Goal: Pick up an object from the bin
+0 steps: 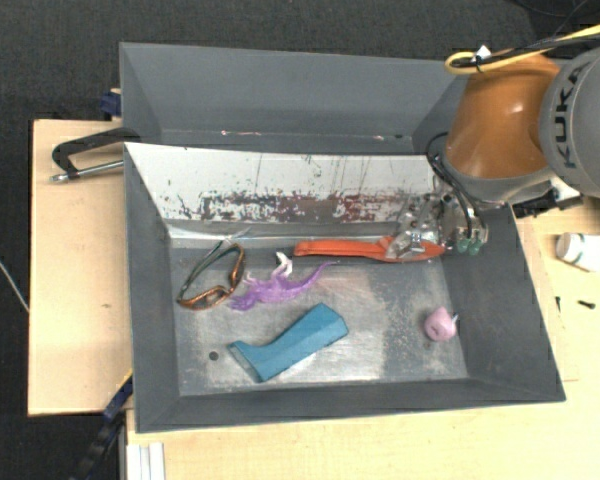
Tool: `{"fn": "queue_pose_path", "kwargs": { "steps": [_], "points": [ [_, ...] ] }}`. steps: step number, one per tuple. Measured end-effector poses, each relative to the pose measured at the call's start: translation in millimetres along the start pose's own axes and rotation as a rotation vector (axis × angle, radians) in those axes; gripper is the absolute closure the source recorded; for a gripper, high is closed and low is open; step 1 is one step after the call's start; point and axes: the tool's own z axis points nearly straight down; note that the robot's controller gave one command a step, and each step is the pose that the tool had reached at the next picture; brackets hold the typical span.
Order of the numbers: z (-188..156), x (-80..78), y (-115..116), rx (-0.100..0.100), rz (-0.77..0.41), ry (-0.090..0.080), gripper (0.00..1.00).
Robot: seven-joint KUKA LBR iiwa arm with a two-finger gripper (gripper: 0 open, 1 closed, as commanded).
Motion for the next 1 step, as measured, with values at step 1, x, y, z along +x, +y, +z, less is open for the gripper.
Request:
{"fn": "queue_pose_path", "kwargs": {
  "steps": [1],
  "points": [
    [-8.4,-1.3,0.2,0.000,0.000,-0.003,1.00]
  ]
}}
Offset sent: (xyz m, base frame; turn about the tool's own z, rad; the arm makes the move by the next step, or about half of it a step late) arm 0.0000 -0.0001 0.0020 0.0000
